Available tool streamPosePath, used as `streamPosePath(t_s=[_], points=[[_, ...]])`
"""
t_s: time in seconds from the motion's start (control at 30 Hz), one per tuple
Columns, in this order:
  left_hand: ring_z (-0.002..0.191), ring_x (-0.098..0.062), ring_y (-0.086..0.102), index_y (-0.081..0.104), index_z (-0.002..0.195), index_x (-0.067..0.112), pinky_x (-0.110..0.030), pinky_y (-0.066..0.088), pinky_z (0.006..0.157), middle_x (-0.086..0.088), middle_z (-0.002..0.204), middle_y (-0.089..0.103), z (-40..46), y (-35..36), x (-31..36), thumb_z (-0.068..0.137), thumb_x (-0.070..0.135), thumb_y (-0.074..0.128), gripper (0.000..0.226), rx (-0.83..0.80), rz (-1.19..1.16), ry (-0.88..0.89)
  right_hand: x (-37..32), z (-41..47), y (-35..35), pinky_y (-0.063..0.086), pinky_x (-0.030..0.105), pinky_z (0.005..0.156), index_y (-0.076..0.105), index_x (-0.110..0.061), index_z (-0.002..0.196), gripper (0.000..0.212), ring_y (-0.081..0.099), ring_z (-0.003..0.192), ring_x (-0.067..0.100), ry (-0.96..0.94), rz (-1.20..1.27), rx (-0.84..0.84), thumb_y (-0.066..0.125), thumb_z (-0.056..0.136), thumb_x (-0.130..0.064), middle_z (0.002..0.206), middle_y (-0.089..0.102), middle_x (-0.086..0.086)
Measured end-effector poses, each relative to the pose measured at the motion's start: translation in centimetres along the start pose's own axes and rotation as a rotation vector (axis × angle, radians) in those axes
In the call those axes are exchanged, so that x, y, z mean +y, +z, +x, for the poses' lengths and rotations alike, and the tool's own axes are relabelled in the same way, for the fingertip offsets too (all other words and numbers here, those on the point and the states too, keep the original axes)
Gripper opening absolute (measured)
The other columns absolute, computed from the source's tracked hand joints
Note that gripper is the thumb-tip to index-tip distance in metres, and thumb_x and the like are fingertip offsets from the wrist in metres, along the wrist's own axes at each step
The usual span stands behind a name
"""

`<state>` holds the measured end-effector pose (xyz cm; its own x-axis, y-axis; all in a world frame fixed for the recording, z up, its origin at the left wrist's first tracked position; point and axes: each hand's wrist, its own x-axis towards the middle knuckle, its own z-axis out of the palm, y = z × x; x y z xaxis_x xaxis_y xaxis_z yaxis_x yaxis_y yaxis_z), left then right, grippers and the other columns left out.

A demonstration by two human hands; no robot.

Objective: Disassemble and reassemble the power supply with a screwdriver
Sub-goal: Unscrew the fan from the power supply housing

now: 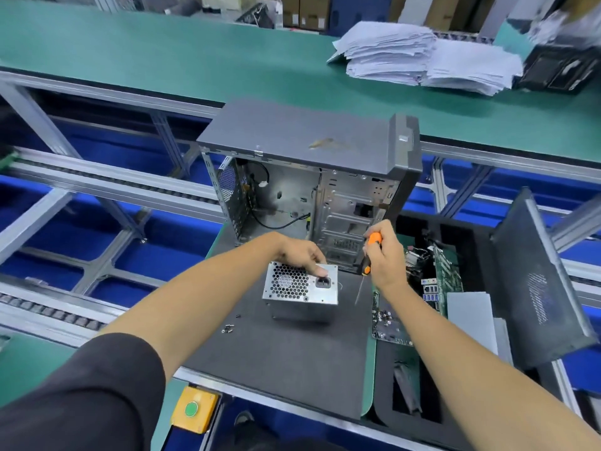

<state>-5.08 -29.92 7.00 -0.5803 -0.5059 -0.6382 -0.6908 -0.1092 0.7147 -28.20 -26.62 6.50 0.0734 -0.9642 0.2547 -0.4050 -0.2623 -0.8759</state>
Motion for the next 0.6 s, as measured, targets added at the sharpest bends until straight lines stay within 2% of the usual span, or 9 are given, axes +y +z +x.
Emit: streamPosePath(t_s=[0.17, 0.27, 0.33, 0.5, 0.6], points=[[0.083, -0.007, 0.069, 0.076, 0.098, 0.024, -0.022, 0.054, 0.077, 0.008, 0.092, 0.077, 0.9, 0.4, -0.6, 0.094, 0.039, 0.069, 0.017, -0.013, -0.054, 0.002, -2.6, 1.4, 1.6, 0.033, 0.039, 0.050, 0.045, -0.028, 0.084, 0.017, 0.038, 0.052, 0.020, -0.125, 0.168, 0.082, 0.038, 0.082, -0.013, 0.064, 0.048, -0.004], [0.094, -0.011, 0.065, 0.074, 0.106, 0.017, -0.031, 0.051, 0.094, 0.006, 0.099, 0.074, 1.4, 0.0, -0.7, 0.094, 0.043, 0.067, 0.030, 0.000, 0.009, 0.024, -4.1, 2.5, 2.5, 0.033, 0.034, 0.045, 0.044, -0.030, 0.087, 0.022, 0.039, 0.050, 0.017, -0.166, 0.187, 0.161, 0.037, 0.078, -0.012, 0.064, 0.050, -0.006], [0.096, -0.013, 0.062, 0.073, 0.100, 0.021, -0.033, 0.047, 0.098, 0.006, 0.099, 0.071, 1.5, -0.2, -0.9, 0.096, 0.044, 0.065, 0.024, -0.019, 0.050, 0.048, -4.5, 2.7, 3.0, 0.034, 0.035, 0.046, 0.044, -0.031, 0.088, 0.023, 0.042, 0.050, 0.015, -0.180, 0.169, 0.167, 0.037, 0.077, -0.012, 0.066, 0.052, -0.007], [0.088, -0.011, 0.055, 0.068, 0.092, 0.023, -0.033, 0.044, 0.092, 0.009, 0.089, 0.062, 1.9, -0.4, -1.5, 0.097, 0.044, 0.063, 0.022, -0.016, 0.053, 0.098, -4.3, 2.3, 3.8, 0.036, 0.032, 0.052, 0.043, -0.037, 0.087, 0.024, 0.045, 0.053, 0.013, -0.190, 0.025, 0.120, 0.039, 0.075, -0.016, 0.068, 0.053, -0.009], [0.094, -0.005, 0.056, 0.067, 0.093, 0.030, -0.031, 0.041, 0.097, 0.014, 0.096, 0.062, 1.8, -0.6, -1.8, 0.097, 0.048, 0.062, 0.019, 0.008, 0.075, 0.106, -4.2, 2.2, 3.7, 0.035, 0.032, 0.051, 0.042, -0.039, 0.087, 0.027, 0.045, 0.052, 0.012, -0.206, -0.015, 0.143, 0.039, 0.074, -0.016, 0.068, 0.053, -0.010]])
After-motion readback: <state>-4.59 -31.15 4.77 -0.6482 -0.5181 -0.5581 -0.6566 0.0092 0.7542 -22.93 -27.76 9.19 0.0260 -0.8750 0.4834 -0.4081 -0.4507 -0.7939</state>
